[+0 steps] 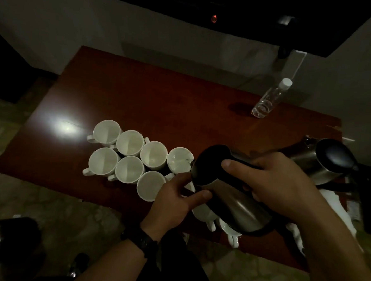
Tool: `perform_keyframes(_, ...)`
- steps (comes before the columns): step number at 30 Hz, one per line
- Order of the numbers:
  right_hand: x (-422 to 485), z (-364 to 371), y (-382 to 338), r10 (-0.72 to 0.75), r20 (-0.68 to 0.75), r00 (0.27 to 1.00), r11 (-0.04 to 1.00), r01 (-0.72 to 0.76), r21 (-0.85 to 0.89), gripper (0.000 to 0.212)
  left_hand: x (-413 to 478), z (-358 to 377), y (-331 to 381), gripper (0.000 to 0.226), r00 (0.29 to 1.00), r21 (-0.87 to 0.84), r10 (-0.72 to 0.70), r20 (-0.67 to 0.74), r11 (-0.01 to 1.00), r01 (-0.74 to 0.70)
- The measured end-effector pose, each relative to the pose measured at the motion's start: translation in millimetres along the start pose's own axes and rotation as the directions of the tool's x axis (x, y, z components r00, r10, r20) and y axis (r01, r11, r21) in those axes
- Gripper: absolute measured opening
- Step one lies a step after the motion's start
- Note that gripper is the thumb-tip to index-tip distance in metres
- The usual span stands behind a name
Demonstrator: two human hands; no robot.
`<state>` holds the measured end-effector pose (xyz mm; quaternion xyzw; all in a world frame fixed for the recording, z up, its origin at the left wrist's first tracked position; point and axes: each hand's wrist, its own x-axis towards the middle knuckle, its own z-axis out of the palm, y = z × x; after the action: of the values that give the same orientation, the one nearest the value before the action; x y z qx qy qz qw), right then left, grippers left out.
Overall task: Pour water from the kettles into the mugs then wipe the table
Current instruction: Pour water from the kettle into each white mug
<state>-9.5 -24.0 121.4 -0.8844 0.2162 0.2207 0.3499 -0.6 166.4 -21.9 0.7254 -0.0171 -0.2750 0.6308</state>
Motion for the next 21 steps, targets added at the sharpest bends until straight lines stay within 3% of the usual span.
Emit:
perform_keyframes(12, -3.5, -0.1, 1.1, -0.009, -0.007, 1.000, 1.000, 0.009, -0.005, 0.069, -4.9, -1.3, 0.8, 0.042, 1.000, 0.005, -0.012, 0.007, 1.000, 0.012)
perform_keyframes(21, -6.1, 0.7, 3.1, -0.007, -0.012, 1.000, 1.000, 0.007, -0.008, 0.074, -6.8, 1.6, 5.4, 0.034, 0.998, -0.004, 0.057, 0.017, 0.998, -0.057)
